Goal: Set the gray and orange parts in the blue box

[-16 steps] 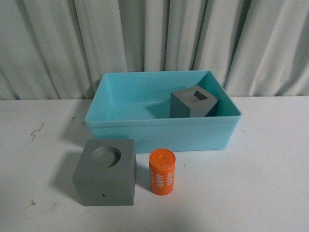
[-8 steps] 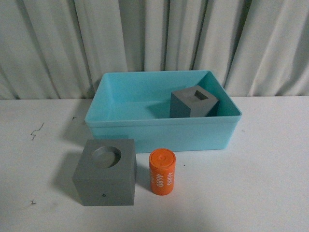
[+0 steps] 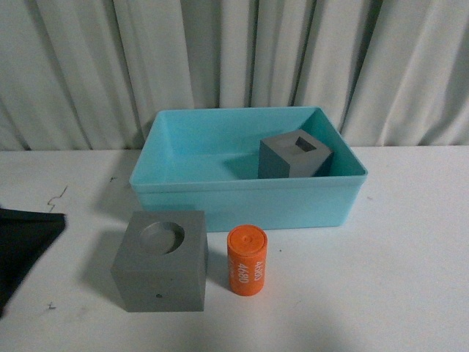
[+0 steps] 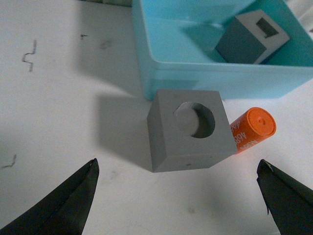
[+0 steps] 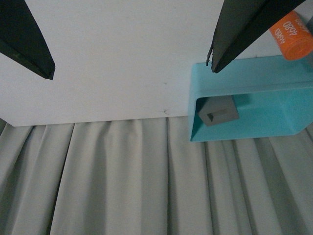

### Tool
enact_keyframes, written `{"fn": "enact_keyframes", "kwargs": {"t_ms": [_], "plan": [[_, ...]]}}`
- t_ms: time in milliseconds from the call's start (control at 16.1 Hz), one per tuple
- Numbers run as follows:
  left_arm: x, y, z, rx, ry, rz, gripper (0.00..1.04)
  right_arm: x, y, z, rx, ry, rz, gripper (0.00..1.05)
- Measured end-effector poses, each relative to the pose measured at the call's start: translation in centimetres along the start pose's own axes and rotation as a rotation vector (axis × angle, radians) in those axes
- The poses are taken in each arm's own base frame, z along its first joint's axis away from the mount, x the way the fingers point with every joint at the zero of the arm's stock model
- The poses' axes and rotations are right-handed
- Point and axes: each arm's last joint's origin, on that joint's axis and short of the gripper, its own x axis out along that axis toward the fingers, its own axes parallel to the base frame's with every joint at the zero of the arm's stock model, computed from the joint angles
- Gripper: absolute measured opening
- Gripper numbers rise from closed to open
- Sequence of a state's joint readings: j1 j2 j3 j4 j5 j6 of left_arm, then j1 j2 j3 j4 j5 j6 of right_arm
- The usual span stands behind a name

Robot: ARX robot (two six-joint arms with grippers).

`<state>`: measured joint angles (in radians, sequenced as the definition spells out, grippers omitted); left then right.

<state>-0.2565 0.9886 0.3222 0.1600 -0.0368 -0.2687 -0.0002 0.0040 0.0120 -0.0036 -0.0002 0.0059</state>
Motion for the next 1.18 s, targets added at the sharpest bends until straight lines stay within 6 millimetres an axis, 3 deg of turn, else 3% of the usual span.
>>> {"fn": "enact_keyframes", "kwargs": {"t_ms": [186, 311, 684, 1181], "plan": [[6.4, -0.7, -0.5, 0.086, 0.083, -0.041, 0.98, 0.0, 0.0, 0.0, 0.000, 0.000, 0.000, 0.98], [8.7, -0.2, -1.0, 0.106, 0.128, -0.035, 0.98, 0.0, 0.0, 0.0, 0.000, 0.000, 0.000, 0.98], [12.1, 1.0, -1.0, 0.140, 0.168, -0.017, 0.98, 0.0, 0.0, 0.0, 0.000, 0.001, 0.000, 0.98], [14.9, 1.4, -1.1, 0.164, 0.201, -0.021, 0.98, 0.0, 0.0, 0.0, 0.000, 0.000, 0.000, 0.98]]}}
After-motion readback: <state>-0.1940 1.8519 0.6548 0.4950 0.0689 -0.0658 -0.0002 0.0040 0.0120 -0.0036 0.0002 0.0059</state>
